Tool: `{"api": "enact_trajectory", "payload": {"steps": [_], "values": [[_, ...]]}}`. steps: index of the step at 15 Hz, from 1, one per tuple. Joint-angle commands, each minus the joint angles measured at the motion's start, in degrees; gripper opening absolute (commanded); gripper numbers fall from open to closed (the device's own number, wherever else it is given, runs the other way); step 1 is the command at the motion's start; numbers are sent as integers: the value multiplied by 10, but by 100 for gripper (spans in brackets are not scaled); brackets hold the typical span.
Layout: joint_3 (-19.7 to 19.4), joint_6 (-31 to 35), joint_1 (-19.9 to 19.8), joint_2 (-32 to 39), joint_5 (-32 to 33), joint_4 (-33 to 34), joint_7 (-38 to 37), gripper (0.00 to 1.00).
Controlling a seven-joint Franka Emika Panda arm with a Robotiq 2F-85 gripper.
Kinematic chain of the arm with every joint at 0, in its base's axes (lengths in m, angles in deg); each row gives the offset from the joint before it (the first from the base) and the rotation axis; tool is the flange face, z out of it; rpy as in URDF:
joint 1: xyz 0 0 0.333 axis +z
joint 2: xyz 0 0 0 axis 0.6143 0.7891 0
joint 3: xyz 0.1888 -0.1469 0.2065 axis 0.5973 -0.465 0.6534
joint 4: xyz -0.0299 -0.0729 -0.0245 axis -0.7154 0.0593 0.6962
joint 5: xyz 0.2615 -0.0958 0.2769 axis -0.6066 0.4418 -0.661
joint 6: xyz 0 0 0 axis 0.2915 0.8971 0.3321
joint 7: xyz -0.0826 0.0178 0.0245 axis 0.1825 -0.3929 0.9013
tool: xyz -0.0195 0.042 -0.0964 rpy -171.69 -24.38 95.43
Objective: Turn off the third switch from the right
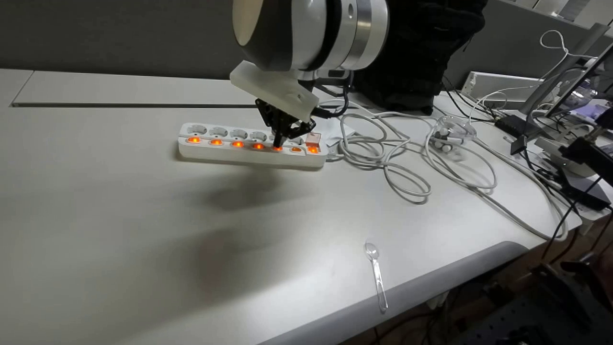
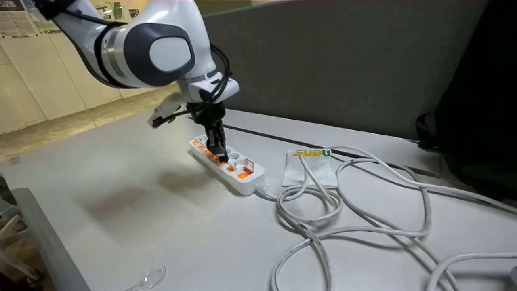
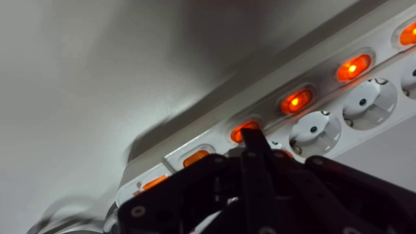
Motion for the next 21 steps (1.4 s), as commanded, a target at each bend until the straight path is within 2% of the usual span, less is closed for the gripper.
{"api": "enact_trajectory", "payload": {"steps": [1, 10, 14, 17, 19, 21], "values": [[8, 0, -10, -2, 0, -2, 0, 1], [2, -21, -8, -6, 32, -4, 32, 0], [17, -38, -25, -4, 25, -1, 72, 0], [63, -65, -72, -4, 7, 6, 178, 0], [81, -86, -95, -2, -6, 12, 246, 0], [84, -105, -102, -4, -10, 15, 294, 0]]}}
